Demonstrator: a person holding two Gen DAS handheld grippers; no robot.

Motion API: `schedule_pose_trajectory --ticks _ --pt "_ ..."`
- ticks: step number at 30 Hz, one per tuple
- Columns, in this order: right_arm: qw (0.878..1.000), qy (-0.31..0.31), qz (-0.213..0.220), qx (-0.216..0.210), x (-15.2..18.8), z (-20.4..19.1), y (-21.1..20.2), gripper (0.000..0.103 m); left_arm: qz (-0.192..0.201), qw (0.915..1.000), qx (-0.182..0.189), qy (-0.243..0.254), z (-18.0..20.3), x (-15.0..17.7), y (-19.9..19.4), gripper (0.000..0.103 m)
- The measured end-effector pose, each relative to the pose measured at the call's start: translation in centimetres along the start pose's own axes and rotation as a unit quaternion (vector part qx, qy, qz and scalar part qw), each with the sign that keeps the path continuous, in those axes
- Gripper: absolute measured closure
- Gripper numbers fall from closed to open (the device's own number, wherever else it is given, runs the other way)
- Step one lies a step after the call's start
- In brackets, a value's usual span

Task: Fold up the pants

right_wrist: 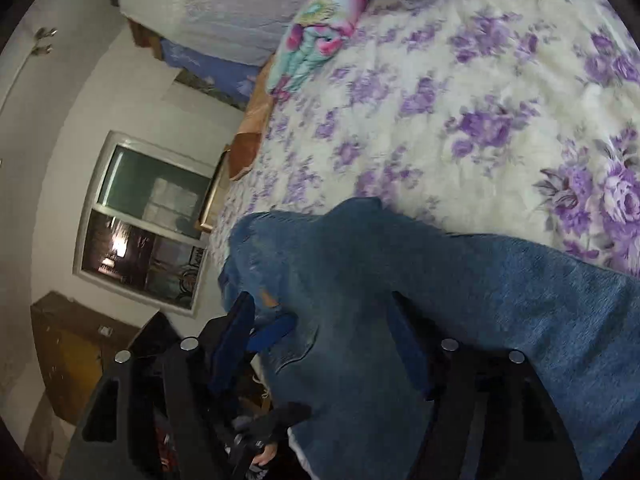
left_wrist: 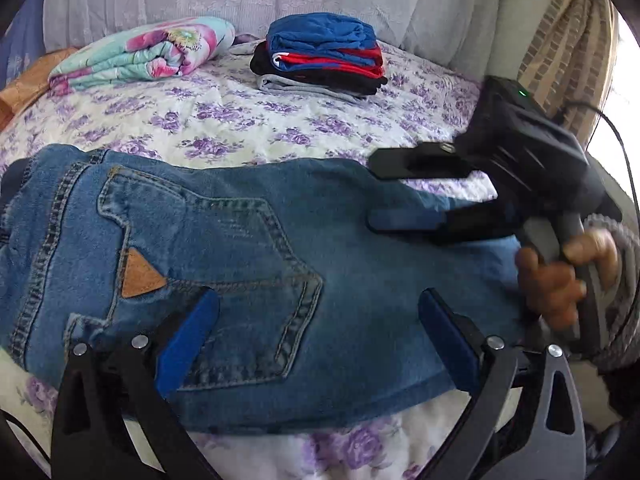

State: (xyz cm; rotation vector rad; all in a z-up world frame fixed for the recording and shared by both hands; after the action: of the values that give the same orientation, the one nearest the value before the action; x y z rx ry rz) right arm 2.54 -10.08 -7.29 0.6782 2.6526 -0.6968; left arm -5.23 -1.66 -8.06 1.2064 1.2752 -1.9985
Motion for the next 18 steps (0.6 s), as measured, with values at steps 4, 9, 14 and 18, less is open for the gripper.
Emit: schedule_pose_trajectory --ticks 4,9,14,18 --pt "0.997 -0.064 0.030 0.007 -4.0 -1.7 -2.0 0.031 0.006 0.9997 -0.008 0.021 0.0 0.0 -0.7 0.005" --pt "0.992 -0.107 -0.048 0.045 -5.8 -0.2 0.0 0.031 0.029 0.9988 -0.013 -0.038 -1.5 -3.5 -0.2 0.005" --pt "0.984 -0.073 -0.163 -0.017 -2.8 0.4 1.2 0.030 0.012 0.9970 -0.032 -0.069 -3.3 -3.0 0.8 0.005" --pt "0.974 -0.094 -0.201 -0.038 -1.7 -1.2 0.9 0.024 0.011 0.9986 -0.038 -0.036 -2.8 -2.3 0.6 0.005"
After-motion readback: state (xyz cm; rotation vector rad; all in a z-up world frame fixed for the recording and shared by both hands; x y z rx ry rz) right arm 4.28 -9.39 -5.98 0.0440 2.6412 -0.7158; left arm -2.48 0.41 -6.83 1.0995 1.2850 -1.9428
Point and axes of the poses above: each gripper's, at about its wrist camera, not at the fingertips, and y roughly the way its jaws point, z to its right, x to its underside, the point moved 9 cm from there along y, roughly the way its jaws point, and after that the axes turned 15 degrees about z, right-handed, at the moved point
